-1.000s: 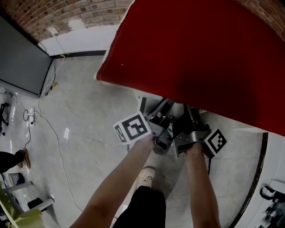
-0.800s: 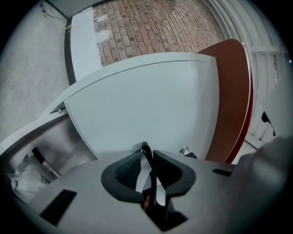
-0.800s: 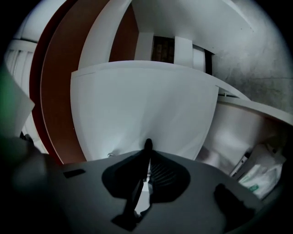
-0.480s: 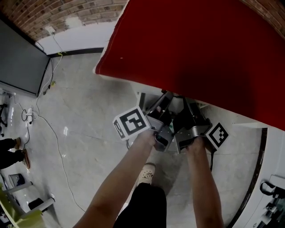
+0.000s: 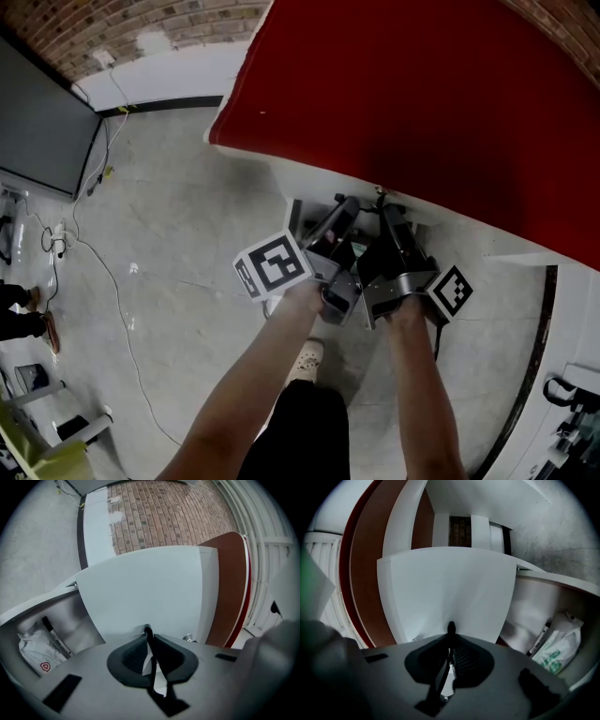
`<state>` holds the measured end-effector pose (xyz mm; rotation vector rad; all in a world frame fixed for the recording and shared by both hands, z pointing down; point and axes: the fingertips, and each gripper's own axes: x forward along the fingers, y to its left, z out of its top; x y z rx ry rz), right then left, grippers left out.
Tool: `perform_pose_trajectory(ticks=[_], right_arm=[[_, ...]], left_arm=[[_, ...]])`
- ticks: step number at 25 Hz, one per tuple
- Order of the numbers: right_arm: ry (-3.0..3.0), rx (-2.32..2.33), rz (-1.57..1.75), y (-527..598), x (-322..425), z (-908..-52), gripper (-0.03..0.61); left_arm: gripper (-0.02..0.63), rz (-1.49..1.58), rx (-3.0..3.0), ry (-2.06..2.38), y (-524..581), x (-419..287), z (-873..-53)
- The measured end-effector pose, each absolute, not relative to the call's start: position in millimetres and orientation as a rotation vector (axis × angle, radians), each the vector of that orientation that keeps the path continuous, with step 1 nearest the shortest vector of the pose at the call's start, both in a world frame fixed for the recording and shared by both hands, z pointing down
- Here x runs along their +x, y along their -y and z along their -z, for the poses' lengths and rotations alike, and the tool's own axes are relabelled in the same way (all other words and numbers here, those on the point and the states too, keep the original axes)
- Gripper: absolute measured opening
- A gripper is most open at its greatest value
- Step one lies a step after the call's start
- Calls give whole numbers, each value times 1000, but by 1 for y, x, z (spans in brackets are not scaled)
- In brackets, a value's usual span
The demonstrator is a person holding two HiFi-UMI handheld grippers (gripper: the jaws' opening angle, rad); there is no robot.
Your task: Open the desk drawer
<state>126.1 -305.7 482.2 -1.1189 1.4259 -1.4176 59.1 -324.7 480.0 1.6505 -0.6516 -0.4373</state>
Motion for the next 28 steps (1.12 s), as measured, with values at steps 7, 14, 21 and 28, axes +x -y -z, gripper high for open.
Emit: perform_pose_trajectory(ticks=[7,14,21,28], right_arm=[[-1397,-1111,1412,272,117,-479,35],[-1379,-1106,1433,249,109,-478,35],[-1381,-1123,1442,228,107,-477,35],[-1392,-1124,1457,210,100,-475,35]], left_arm=[[48,409,1641,646,292,49,-477],[48,381,1622,661,268,43,-478],[49,367,1622,665,245,40,-476],[51,363,1614,683,228,34,-475]])
